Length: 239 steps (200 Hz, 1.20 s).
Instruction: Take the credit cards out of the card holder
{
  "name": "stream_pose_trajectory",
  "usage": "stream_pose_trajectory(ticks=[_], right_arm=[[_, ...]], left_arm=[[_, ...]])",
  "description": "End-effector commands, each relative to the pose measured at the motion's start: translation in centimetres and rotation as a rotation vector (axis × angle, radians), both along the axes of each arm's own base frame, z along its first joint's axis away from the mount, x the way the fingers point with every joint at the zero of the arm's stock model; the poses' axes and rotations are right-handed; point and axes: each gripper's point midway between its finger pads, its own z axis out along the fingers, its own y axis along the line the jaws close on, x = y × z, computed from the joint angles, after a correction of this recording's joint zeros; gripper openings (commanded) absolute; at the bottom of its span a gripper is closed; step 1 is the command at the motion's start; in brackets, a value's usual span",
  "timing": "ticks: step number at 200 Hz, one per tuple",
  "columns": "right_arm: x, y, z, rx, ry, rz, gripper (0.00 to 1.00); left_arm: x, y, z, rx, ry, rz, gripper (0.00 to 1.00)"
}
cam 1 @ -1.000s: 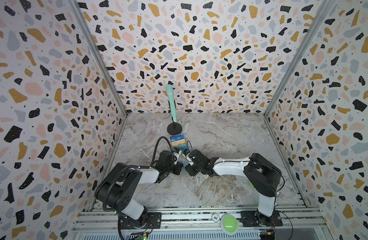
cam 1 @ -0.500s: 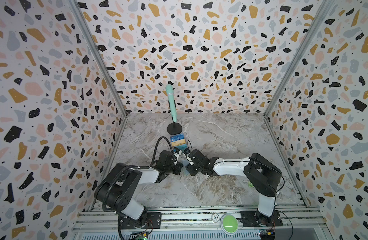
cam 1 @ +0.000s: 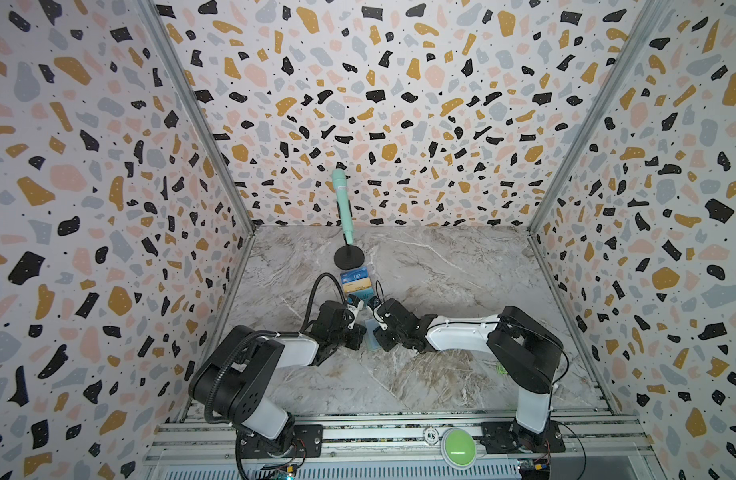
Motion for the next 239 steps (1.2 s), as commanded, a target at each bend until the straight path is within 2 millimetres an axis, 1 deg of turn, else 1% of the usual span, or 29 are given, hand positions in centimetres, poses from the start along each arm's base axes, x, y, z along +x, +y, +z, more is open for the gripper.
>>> stream_pose_trajectory(ticks=[1, 16, 41, 61, 90, 111, 136, 170, 194, 239], right_arm=[[-0.4, -0.9, -0.2, -0.039, 0.046, -0.006, 0.52], [-1.0, -0.1, 0.2, -0.014, 0.081, 0.024, 0.59], [-1.3, 0.3, 0.4, -0.003, 0.125, 0.021, 0.64], [-1.2, 0.3, 0.5, -0.006, 0.129, 0.006, 0.65], [-1.3, 0.4, 0.0, -0.014, 0.145, -0.001, 0.67], [-1.3, 0.3, -0.6, -0.027, 0.156, -0.015, 0.67], [-1.1, -0.3, -1.6, -0.061, 0.156, -0.049, 0.67], [-1.1, -1.2, -2.8, -0.1, 0.158, -0.082, 0.63], [-1.0, -1.8, -3.1, -0.118, 0.154, -0.099, 0.58], [-0.6, -2.5, -2.9, -0.127, 0.136, -0.123, 0.5]], left_arm=[[-0.9, 0.7, -1.2, 0.048, 0.046, 0.001, 0.0], [-1.0, 0.7, -1.2, 0.049, 0.048, -0.001, 0.0], [-1.0, 0.7, -1.2, 0.049, 0.048, 0.0, 0.0], [-1.0, 0.7, -1.2, 0.048, 0.047, -0.002, 0.0], [-1.0, 0.7, -1.2, 0.053, 0.047, -0.004, 0.0], [-1.0, 0.7, -1.2, 0.054, 0.047, -0.006, 0.0], [-1.0, 0.6, -1.2, 0.052, 0.047, -0.008, 0.0], [-1.0, 0.7, -1.3, 0.057, 0.05, -0.01, 0.0], [-1.0, 0.7, -1.3, 0.06, 0.052, -0.009, 0.0], [-1.0, 0.7, -1.3, 0.063, 0.051, -0.013, 0.0]])
